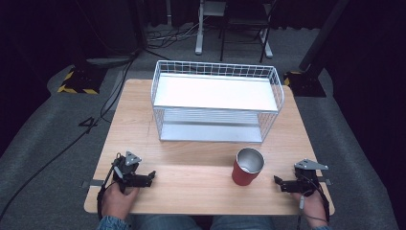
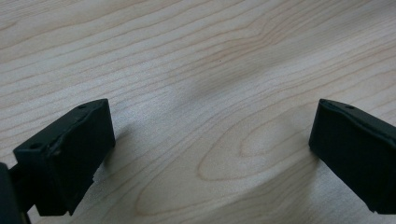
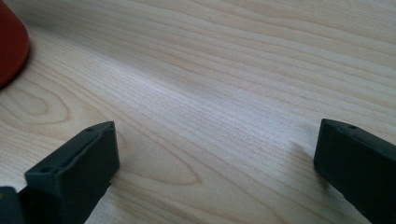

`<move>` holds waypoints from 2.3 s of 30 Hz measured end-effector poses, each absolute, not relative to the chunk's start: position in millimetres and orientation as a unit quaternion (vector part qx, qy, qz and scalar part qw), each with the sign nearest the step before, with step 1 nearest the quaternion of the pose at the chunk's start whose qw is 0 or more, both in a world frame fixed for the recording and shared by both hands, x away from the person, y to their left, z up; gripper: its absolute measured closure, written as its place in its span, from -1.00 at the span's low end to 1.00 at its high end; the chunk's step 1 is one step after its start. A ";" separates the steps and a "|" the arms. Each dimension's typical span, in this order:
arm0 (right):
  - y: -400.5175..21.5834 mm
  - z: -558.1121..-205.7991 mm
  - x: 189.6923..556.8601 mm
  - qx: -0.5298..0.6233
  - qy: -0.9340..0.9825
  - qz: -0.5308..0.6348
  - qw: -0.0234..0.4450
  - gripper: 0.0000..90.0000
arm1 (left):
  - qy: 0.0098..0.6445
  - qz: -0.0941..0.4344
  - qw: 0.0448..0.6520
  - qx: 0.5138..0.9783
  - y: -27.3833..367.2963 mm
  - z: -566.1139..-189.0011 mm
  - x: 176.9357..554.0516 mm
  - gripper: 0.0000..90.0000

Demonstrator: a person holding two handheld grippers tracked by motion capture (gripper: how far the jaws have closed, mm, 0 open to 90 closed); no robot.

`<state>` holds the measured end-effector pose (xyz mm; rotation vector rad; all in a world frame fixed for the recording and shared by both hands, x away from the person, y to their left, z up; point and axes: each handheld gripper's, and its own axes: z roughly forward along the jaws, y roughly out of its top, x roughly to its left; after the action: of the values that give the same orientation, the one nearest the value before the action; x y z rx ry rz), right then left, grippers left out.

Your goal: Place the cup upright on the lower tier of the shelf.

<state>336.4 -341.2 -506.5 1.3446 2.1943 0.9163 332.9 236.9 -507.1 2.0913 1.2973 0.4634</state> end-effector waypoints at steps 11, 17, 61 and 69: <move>-341.3 -506.5 336.6 0.482 0.786 0.329 0.203 -0.99 | 0.492 0.176 0.313 0.793 236.9 -507.1 332.9 -0.99; -342.6 -505.7 335.5 0.488 0.779 0.337 0.204 -0.93 | 0.492 0.176 0.313 0.793 237.0 -507.1 332.9 -0.99; -276.0 -474.8 298.9 0.333 0.784 0.501 0.151 -1.00 | 0.492 0.176 0.313 0.793 237.0 -507.0 332.8 -0.99; -261.5 -482.5 306.1 0.332 0.789 0.497 0.142 -1.00 | 0.492 0.176 0.313 0.793 237.0 -507.0 332.8 -0.99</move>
<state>306.1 -261.5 -482.5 0.9581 2.2785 1.4331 332.8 237.0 -507.0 2.0919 1.2967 0.4632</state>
